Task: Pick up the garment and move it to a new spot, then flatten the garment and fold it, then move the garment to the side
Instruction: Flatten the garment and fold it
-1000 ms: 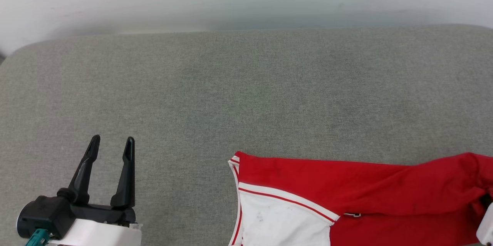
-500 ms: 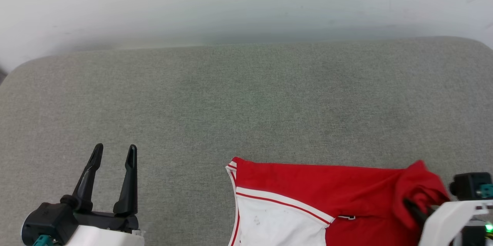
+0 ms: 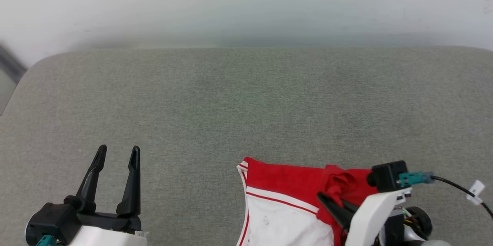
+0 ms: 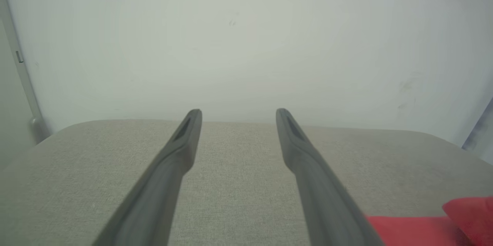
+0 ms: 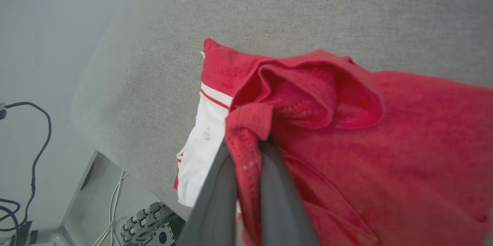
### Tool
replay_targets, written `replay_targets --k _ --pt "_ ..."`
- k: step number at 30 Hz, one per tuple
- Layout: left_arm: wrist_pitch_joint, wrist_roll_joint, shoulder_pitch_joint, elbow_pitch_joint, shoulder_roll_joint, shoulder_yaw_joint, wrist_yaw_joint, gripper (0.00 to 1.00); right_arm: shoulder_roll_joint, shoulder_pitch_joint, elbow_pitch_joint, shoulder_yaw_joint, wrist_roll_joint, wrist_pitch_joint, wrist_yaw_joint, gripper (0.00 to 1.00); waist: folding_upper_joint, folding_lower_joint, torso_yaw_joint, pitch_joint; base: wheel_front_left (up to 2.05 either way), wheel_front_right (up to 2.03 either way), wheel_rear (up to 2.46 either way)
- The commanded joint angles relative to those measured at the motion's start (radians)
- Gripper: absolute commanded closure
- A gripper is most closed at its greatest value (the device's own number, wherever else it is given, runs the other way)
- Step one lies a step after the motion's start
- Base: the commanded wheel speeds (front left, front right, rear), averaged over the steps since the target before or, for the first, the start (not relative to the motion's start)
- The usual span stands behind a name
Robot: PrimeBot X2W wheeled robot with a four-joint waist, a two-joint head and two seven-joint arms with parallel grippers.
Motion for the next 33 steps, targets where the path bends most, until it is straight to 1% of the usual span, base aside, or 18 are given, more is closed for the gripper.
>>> replay_targets --k 1,4,11,12,13,14,19,22,26,31,32,33 --pt "-0.002 -0.001 0.000 0.000 0.005 -0.001 -0.001 0.00 0.006 -0.020 0.013 0.010 0.004 -0.010 0.000 1.00 0.0000 0.0000 0.007 0.001 0.00 0.00 0.00" --pt "-0.002 -0.001 -0.001 0.001 0.006 0.001 -0.001 0.00 0.013 -0.040 0.048 0.049 -0.008 -0.028 0.000 1.00 0.0000 0.0000 0.019 0.003 0.00 0.00 0.00" --pt "-0.002 -0.002 0.002 0.003 0.006 -0.001 -0.001 0.00 0.013 -0.075 0.147 0.145 0.041 -0.106 0.000 1.00 0.0000 0.0000 0.038 0.004 0.00 0.00 0.00" --pt "-0.002 -0.002 0.002 0.004 0.005 -0.001 -0.001 0.00 0.013 -0.083 0.162 0.150 0.036 -0.118 0.000 0.89 0.0000 0.0000 0.040 0.004 0.00 0.00 0.00" --pt "-0.002 -0.002 0.002 0.005 0.005 -0.003 -0.001 0.00 0.013 -0.092 0.175 0.157 0.026 -0.130 0.000 0.54 0.0000 0.0000 0.042 0.004 0.00 0.00 0.00" --pt "-0.002 -0.003 0.003 0.006 0.005 -0.003 -0.001 0.00 0.013 -0.099 0.189 0.164 0.023 -0.142 0.000 0.00 0.0000 0.0000 0.043 0.004 0.00 0.00 0.00" --pt "-0.002 -0.004 0.004 0.009 0.005 -0.001 -0.001 0.00 0.013 -0.126 0.217 0.238 0.044 -0.170 0.000 0.00 0.0000 0.0000 0.044 0.003 0.00 0.00 0.00" --pt "-0.002 -0.005 0.007 0.011 0.005 0.004 -0.001 0.00 0.013 -0.139 0.210 0.289 0.068 -0.176 0.000 0.00 0.0000 0.0000 0.041 0.001 0.00 0.00 0.00" --pt "-0.002 -0.004 0.007 0.011 0.005 0.002 -0.001 0.00 0.013 -0.162 0.190 0.323 0.080 -0.183 0.000 0.00 0.0000 0.0000 0.035 -0.002 0.00 0.00 0.00" --pt "-0.002 -0.004 0.009 0.008 0.007 0.003 -0.001 0.00 0.013 -0.201 0.178 0.301 0.029 -0.191 0.000 0.00 0.0000 0.0000 0.022 -0.003 0.00 0.00 0.00" --pt "-0.002 -0.004 0.007 0.007 0.008 -0.001 -0.001 0.00 0.007 -0.247 0.174 0.271 -0.066 -0.213 0.000 0.00 0.0000 0.0000 0.009 0.000 0.00 0.00 0.00" --pt "-0.002 -0.004 0.006 0.006 0.008 0.000 -0.001 0.00 -0.005 -0.262 0.175 0.259 -0.098 -0.227 0.000 0.00 0.0000 0.0000 0.003 0.001 0.00 0.00 0.00"
